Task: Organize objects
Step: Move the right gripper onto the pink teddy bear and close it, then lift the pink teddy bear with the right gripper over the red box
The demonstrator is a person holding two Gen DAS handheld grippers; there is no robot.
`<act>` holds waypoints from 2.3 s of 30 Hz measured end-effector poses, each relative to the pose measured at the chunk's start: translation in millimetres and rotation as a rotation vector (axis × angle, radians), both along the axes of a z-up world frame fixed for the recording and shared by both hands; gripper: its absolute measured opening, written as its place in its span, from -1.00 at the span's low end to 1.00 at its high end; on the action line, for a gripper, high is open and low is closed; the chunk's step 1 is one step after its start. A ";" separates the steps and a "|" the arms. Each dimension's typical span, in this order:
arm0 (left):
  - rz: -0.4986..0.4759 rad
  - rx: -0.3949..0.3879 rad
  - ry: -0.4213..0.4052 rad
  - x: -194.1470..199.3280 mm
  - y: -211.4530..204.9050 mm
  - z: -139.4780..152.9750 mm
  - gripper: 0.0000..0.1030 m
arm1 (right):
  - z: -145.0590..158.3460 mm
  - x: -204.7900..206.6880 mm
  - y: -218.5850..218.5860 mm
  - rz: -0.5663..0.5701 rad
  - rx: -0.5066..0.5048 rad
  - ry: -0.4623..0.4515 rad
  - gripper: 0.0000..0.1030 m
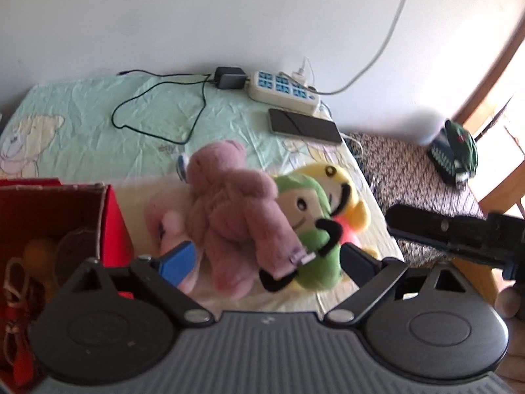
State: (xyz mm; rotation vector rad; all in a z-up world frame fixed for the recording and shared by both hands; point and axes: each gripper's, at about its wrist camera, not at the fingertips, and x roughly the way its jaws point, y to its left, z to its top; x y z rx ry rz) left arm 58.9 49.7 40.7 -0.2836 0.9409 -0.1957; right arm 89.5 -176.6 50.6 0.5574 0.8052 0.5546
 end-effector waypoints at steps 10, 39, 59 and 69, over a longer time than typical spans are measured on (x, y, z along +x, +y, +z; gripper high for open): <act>0.019 -0.053 0.069 25.5 11.6 -34.7 0.85 | -31.6 68.9 53.7 0.158 -0.097 0.012 -0.41; -0.024 -0.003 0.026 46.6 13.3 -59.2 0.71 | -61.6 95.5 79.7 0.385 -0.161 0.007 -0.62; 0.020 -0.038 -0.246 -44.0 27.1 39.6 0.49 | 31.6 5.5 74.3 0.409 0.141 -0.231 -0.67; 0.168 0.057 -0.260 -99.3 117.0 54.2 0.44 | 23.6 -14.1 187.3 0.544 0.279 -0.171 -0.73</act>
